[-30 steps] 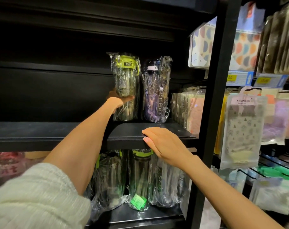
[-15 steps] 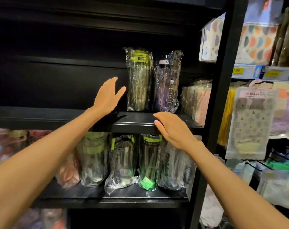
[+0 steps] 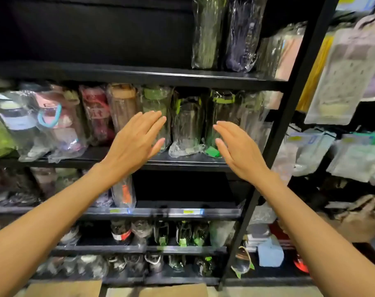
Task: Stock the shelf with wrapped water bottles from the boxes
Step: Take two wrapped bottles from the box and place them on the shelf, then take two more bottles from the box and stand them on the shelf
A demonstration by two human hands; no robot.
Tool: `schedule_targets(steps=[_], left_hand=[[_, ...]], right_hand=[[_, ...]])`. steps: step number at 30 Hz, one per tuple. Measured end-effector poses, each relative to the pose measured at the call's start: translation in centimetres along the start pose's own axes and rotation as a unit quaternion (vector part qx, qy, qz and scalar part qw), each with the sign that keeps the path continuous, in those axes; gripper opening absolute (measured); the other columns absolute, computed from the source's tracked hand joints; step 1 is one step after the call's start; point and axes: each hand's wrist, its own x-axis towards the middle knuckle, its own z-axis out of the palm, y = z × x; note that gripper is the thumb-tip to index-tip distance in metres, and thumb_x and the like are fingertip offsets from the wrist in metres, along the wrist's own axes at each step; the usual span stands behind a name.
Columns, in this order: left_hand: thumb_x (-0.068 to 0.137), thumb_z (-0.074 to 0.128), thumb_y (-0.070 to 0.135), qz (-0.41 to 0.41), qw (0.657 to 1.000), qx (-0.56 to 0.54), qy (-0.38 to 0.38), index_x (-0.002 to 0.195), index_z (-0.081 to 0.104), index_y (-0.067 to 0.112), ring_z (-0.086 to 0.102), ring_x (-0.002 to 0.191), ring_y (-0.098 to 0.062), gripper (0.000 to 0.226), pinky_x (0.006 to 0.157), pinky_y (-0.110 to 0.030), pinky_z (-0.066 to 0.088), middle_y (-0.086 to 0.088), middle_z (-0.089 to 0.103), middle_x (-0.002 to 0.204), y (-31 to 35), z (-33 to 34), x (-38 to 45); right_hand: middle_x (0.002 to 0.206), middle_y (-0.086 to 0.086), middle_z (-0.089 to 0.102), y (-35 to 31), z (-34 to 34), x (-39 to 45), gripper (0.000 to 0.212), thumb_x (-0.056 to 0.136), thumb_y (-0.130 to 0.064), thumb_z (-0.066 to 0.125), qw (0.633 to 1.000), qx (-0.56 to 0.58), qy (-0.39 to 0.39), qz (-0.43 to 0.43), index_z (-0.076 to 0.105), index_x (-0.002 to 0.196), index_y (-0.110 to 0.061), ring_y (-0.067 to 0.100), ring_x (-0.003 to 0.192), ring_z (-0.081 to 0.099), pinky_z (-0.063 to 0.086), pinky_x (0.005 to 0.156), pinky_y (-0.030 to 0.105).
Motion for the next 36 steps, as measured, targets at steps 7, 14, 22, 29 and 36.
schedule_targets(steps=[7, 14, 22, 29, 36], left_hand=[[0.094, 0.043, 0.026, -0.034, 0.992, -0.068, -0.103, 0.126, 0.05, -0.006, 0.053, 0.114, -0.039, 0.046, 0.1, -0.049, 0.04, -0.025, 0.054, 0.126, 3.8, 2.6, -13.2], [0.095, 0.036, 0.029, -0.108, 0.96, -0.136, -0.221, 0.128, 0.048, -0.006, 0.053, 0.113, -0.039, 0.05, 0.099, -0.045, 0.039, -0.025, 0.054, 0.126, 9.3, 9.9, -26.0], [0.09, 0.045, 0.025, -0.218, 0.888, -0.224, -0.338, 0.125, 0.051, -0.007, 0.056, 0.11, -0.039, 0.047, 0.096, -0.037, 0.035, -0.025, 0.057, 0.122, 19.8, 20.2, -40.1], [0.099, 0.039, 0.026, -0.336, 0.79, -0.261, -0.442, 0.14, 0.033, 0.0, 0.047, 0.12, -0.034, 0.049, 0.095, -0.04, 0.04, -0.02, 0.047, 0.134, 29.7, 29.2, -52.1], [0.097, 0.042, 0.031, -0.52, 0.641, -0.239, -0.511, 0.14, 0.028, 0.004, 0.052, 0.111, -0.035, 0.053, 0.084, -0.041, 0.049, -0.018, 0.039, 0.139, 37.8, 36.5, -63.6]], right_hand=[[0.14, 0.012, 0.048, -4.4, 6.8, -11.1, 0.051, 0.099, -0.034, 0.03, 0.995, 0.037, -0.063, 0.065, 0.046, 0.136, -0.003, 0.025, 0.132, 0.041, 0.032, 0.108, 0.034], [0.14, 0.013, 0.046, -5.0, 17.8, -22.6, 0.048, 0.101, -0.033, 0.032, 0.969, 0.097, -0.158, 0.162, 0.041, 0.139, -0.006, 0.027, 0.13, 0.041, 0.031, 0.103, 0.031], [0.136, 0.014, 0.049, -4.2, 32.5, -36.3, 0.044, 0.101, -0.029, 0.039, 0.903, 0.138, -0.275, 0.3, 0.043, 0.138, -0.006, 0.03, 0.123, 0.047, 0.037, 0.099, 0.039], [0.124, 0.01, 0.058, -4.9, 45.4, -48.0, 0.042, 0.098, -0.025, 0.047, 0.814, 0.168, -0.366, 0.419, 0.045, 0.136, -0.007, 0.03, 0.113, 0.055, 0.04, 0.086, 0.029], [0.133, 0.017, 0.052, -7.4, 54.9, -57.1, 0.049, 0.095, -0.028, 0.054, 0.739, 0.2, -0.421, 0.486, 0.042, 0.136, -0.004, 0.032, 0.119, 0.051, 0.04, 0.09, 0.028]])
